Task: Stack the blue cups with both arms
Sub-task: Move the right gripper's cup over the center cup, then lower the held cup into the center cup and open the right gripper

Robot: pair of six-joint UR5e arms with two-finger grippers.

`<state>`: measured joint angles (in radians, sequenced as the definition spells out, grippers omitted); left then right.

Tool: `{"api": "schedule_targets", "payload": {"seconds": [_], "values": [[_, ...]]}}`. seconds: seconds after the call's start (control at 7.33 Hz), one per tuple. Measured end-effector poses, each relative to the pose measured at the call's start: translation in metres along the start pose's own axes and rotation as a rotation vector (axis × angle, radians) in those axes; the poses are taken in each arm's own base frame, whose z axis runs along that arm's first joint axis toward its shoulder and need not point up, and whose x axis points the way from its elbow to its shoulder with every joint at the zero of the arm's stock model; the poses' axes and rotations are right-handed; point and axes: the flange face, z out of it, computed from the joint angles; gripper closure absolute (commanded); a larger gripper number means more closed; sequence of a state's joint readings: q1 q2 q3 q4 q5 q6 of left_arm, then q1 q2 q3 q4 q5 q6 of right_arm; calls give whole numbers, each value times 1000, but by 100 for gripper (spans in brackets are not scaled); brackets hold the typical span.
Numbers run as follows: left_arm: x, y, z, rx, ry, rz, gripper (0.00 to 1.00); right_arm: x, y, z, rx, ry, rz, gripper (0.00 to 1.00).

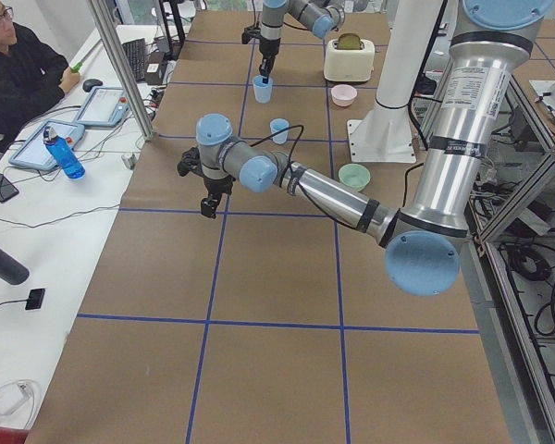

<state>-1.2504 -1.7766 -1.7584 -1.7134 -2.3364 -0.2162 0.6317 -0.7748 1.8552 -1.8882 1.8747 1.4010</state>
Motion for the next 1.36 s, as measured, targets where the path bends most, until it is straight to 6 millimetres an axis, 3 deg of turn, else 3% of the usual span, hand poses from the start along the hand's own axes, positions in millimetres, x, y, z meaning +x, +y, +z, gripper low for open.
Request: {"api": "schedule_targets", "payload": {"seconds": [0.27,0.55,0.95,1.36], "values": [[-57,9,-20,10,28,-29,2,-12,25,10,3,7,-8,100],[-97,19,-32,20,31,-32,2,-19,46,21,1,16,-28,100],[-113,23,-38,28,25,-34,2,-21,73,42,-2,43,-62,100],[-117,28,-38,26,24,-37,2,-26,81,52,-2,55,-72,100]]}}
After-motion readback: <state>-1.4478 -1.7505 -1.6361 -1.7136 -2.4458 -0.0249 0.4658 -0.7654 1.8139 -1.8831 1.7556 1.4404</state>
